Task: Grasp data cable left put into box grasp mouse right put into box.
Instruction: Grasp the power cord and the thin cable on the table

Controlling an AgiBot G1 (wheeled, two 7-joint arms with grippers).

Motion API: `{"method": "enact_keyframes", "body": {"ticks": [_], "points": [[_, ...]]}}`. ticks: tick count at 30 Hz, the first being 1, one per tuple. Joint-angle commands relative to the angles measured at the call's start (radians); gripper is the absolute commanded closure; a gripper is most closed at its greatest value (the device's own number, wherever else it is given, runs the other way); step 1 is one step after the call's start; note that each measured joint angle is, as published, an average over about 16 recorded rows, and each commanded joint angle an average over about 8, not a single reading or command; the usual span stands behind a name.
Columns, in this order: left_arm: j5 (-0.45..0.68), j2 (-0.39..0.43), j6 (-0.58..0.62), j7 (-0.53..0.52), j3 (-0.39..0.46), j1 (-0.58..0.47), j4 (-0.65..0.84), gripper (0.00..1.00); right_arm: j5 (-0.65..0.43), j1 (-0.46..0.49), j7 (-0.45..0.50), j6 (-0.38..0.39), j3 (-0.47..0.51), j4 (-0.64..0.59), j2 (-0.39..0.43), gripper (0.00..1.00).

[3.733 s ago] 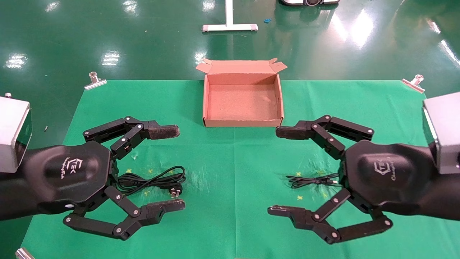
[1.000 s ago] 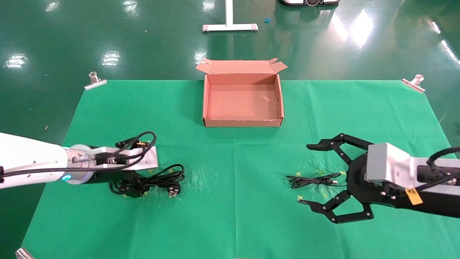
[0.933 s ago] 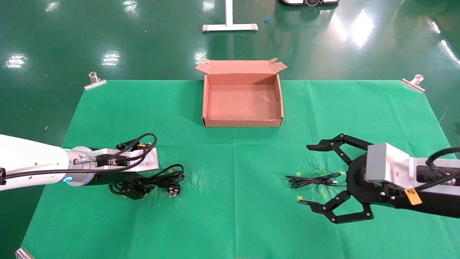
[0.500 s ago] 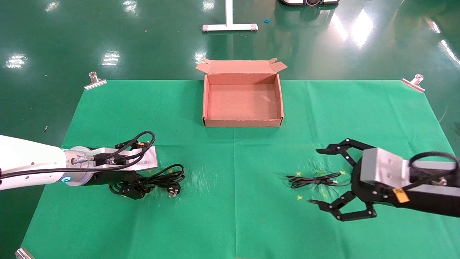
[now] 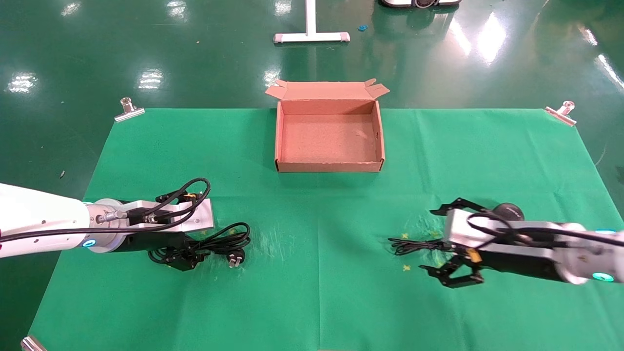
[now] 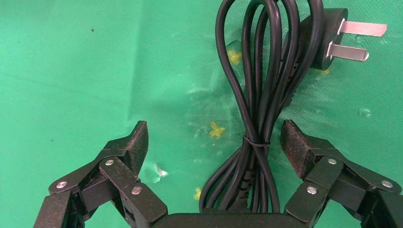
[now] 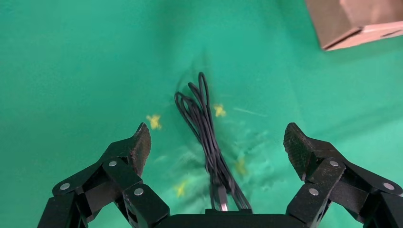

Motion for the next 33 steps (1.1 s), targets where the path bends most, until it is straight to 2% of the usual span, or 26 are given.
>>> {"method": "enact_keyframes", "body": {"ticks": [1,9,11,12,14,17,19,20,22,33], "points": [[0.0,0.0,0.0,0.0,0.0,0.0,0.0,0.0,-0.047,0.008,0.034,0.015,-0.019,-0.004,-0.029,0.0],[0.0,0.0,0.0,0.0,0.0,0.0,0.0,0.0,-0.169,0.028,0.124,0.047,-0.06,-0.039,-0.097,0.0],[0.0,0.0,0.0,0.0,0.0,0.0,0.0,0.14,-0.19,0.029,0.137,0.056,-0.065,-0.048,-0.105,0.0],[0.0,0.0,0.0,0.0,0.0,0.0,0.0,0.27,-0.198,0.029,0.142,0.059,-0.067,-0.051,-0.108,0.04],[0.0,0.0,0.0,0.0,0.0,0.0,0.0,0.52,-0.21,0.03,0.149,0.064,-0.07,-0.056,-0.113,0.22],[0.0,0.0,0.0,0.0,0.0,0.0,0.0,0.89,-0.22,0.031,0.154,0.069,-0.073,-0.06,-0.116,0.59],[0.0,0.0,0.0,0.0,0.0,0.0,0.0,1.0,-0.219,0.03,0.152,0.069,-0.072,-0.06,-0.116,0.84],[0.0,0.0,0.0,0.0,0.0,0.0,0.0,1.0,-0.218,0.03,0.151,0.069,-0.072,-0.06,-0.115,0.93],[0.0,0.0,0.0,0.0,0.0,0.0,0.0,1.0,-0.215,0.03,0.15,0.068,-0.071,-0.059,-0.114,1.0],[-0.001,0.0,0.0,0.0,0.0,0.0,0.0,1.0,-0.202,0.029,0.145,0.063,-0.068,-0.055,-0.11,1.0]]}}
